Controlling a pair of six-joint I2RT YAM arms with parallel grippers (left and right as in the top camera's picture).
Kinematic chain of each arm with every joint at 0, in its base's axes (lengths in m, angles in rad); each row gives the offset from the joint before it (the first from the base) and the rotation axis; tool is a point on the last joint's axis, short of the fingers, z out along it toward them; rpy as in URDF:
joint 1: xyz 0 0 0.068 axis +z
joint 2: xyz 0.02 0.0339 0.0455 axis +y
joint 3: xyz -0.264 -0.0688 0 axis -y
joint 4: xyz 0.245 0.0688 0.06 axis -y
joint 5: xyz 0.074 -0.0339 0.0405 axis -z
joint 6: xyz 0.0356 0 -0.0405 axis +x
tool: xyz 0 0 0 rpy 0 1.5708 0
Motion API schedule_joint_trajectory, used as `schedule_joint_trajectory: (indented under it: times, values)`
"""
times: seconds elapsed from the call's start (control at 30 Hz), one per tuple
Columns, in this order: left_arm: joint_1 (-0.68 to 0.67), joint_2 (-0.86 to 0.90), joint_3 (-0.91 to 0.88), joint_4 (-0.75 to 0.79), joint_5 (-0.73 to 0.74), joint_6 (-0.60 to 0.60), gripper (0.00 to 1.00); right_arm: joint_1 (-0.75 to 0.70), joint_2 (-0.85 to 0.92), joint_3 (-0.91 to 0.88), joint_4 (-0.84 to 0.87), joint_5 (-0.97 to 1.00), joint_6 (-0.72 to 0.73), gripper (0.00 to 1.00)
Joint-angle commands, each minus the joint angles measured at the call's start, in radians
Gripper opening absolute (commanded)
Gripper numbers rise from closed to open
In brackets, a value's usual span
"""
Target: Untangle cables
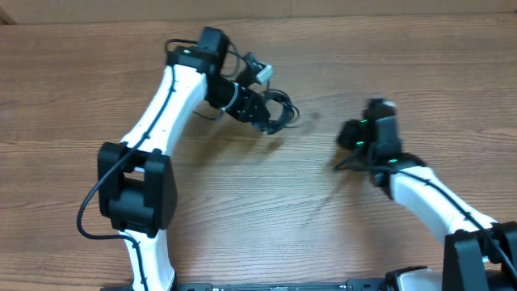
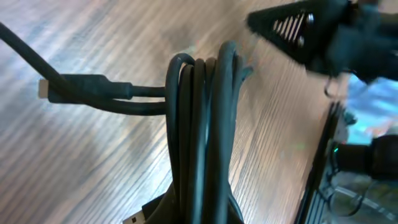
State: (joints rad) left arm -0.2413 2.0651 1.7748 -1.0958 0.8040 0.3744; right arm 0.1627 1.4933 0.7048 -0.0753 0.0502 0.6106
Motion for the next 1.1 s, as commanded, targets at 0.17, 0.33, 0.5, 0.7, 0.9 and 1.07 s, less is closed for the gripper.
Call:
schedule_joint_trajectory:
  times: [0.17,0.33,0.5,0.7,0.9,1.07]
  values:
    - [0.063,0.002,0.016,0.000,0.206,0.071,0.04,-0.063,-0.005,0.003,0.031,-0.196,-0.045,0.21]
    - [0.053,0.002,0.016,0.000,0.206,0.071,0.04,-0.040,-0.005,0.003,0.224,-0.633,-0.332,0.64]
    - [0.034,0.002,0.016,0.000,0.207,0.071,0.04,0.005,-0.004,0.003,0.375,-0.681,-0.354,0.70]
    - [0.001,0.002,0.016,-0.003,0.207,0.071,0.04,0.058,-0.004,0.003,0.407,-0.575,-0.355,0.66]
    - [-0.024,0.002,0.016,-0.003,0.206,0.071,0.04,0.094,-0.004,0.003,0.420,-0.563,-0.358,0.55]
    - [-0.037,0.002,0.016,-0.004,0.207,0.071,0.04,0.096,-0.004,0.003,0.420,-0.563,-0.358,0.30]
